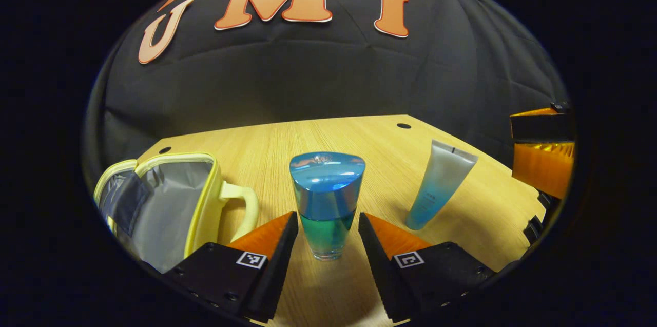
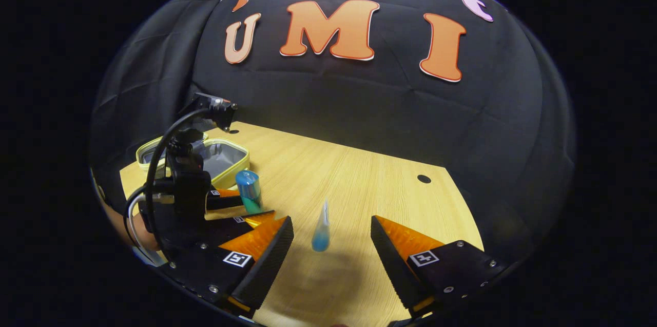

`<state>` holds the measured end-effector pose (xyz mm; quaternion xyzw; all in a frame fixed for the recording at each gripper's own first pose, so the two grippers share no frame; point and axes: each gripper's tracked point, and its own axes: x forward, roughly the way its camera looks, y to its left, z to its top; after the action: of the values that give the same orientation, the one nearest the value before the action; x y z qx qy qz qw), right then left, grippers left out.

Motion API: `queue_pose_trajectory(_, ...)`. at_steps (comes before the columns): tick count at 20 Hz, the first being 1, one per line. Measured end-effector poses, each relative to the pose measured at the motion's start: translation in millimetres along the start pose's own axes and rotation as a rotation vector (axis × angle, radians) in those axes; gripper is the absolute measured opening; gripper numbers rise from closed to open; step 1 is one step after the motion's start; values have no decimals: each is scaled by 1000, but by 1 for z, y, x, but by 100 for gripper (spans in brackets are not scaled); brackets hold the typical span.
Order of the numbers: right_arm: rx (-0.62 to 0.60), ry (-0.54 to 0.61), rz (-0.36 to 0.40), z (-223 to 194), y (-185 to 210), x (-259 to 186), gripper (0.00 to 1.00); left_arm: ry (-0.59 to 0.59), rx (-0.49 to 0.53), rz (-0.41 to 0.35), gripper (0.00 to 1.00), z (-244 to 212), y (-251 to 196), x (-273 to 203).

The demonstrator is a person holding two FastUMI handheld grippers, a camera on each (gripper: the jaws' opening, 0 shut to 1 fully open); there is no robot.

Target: First open the suitcase, pack the skin care products into it, and then close the suitcase.

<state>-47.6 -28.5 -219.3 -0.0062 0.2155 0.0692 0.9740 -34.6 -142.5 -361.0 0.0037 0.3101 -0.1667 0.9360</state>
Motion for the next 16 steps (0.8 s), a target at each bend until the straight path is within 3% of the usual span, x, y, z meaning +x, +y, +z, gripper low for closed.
queue_pose_trajectory(2,3,18,5,-9,0,7,96,-6,9,-8,51,0,-1,0)
queue_pose_trajectory(3,5,30,8,-14,-1,13,96,-3,5,-12,48,2,-1,-1)
queue_pose_trajectory(8,19,85,15,-36,-1,40,96,-8,-26,-13,47,16,2,-9)
queue_pose_trajectory(13,25,121,73,-43,14,60,94,-55,-21,9,47,53,10,-31)
queue_pose_trajectory(15,24,154,90,-53,19,68,85,-71,-21,26,47,67,15,-43)
queue_pose_trajectory(16,22,169,97,-56,20,70,70,-77,-24,37,47,72,20,-50)
